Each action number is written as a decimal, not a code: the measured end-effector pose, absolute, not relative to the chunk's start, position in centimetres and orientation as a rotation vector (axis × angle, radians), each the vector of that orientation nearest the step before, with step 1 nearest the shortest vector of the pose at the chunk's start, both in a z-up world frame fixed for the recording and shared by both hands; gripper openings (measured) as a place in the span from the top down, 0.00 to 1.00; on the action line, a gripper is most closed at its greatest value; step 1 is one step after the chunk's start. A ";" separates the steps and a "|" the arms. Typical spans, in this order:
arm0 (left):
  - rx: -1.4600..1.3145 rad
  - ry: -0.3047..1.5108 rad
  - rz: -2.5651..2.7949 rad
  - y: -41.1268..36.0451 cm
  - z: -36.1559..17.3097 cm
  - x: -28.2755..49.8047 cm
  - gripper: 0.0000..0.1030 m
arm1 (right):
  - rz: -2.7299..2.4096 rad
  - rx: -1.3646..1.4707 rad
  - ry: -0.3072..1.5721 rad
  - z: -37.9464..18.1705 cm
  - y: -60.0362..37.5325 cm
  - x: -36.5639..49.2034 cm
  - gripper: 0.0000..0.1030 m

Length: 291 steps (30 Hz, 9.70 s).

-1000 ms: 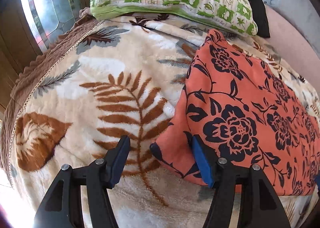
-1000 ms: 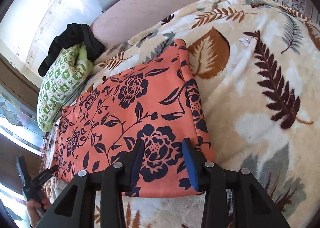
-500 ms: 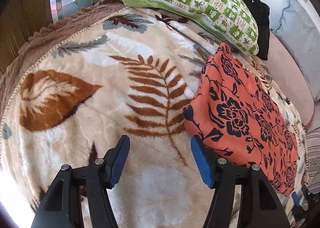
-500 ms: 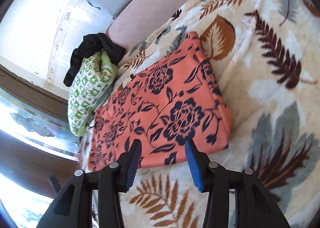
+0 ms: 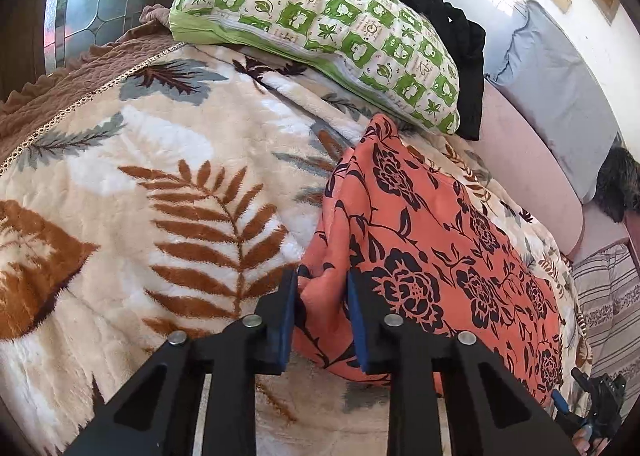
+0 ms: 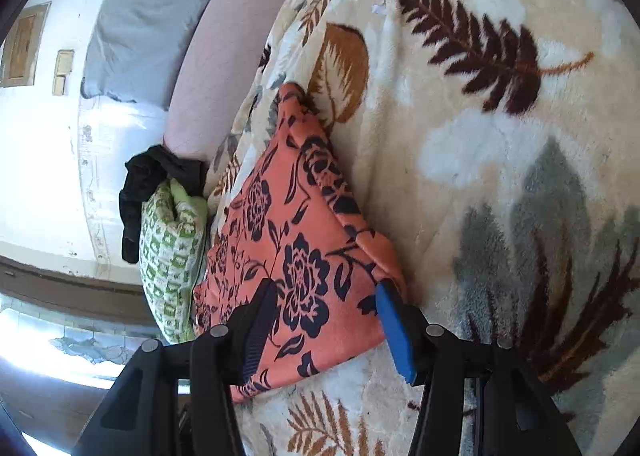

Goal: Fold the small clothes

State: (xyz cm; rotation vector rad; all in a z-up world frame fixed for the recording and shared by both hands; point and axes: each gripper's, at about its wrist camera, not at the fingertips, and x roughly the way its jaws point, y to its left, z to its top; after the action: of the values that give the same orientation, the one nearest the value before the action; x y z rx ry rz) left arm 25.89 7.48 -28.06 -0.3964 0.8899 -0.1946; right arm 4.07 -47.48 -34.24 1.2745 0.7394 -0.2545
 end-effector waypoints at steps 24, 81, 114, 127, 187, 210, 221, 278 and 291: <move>-0.501 0.973 -0.237 7.0 -30.4 27.3 0.55 | -0.177 1.037 0.892 -36.1 -43.3 9.9 0.55; 0.012 0.961 -0.241 -1.6 -29.4 20.2 0.34 | -0.059 0.348 1.086 -32.8 -32.8 23.3 0.66; -0.381 1.021 -0.068 9.3 -28.9 20.6 0.32 | 0.351 0.264 1.141 -30.8 -22.2 20.5 0.65; -0.457 0.998 -0.128 9.8 -29.4 15.1 0.56 | 0.279 0.434 1.107 -31.9 -28.3 11.6 0.67; 0.697 0.604 -0.637 -20.1 -27.9 7.8 0.87 | 0.287 1.093 1.044 -35.6 -44.2 19.0 0.62; 0.509 0.589 -0.859 -22.5 -22.5 7.0 0.26 | -0.030 0.789 0.943 -33.3 -56.1 17.8 0.67; 0.255 0.690 -0.527 -14.6 -24.7 13.5 0.26 | 0.264 0.564 0.869 -25.6 -45.5 11.2 0.67; 0.179 0.888 -0.527 -13.2 -28.9 16.5 0.00 | -0.112 0.596 1.106 -32.6 -43.8 13.1 0.94; 0.067 1.008 -0.571 -12.7 -27.8 18.8 0.00 | -0.103 0.652 0.928 -30.1 -45.8 14.4 0.91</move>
State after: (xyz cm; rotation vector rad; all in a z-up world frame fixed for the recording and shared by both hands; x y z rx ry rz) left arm 18.83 -12.69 -27.84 0.0667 1.0082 -0.5707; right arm 14.44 -45.77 -30.10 0.6515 0.9276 -0.1030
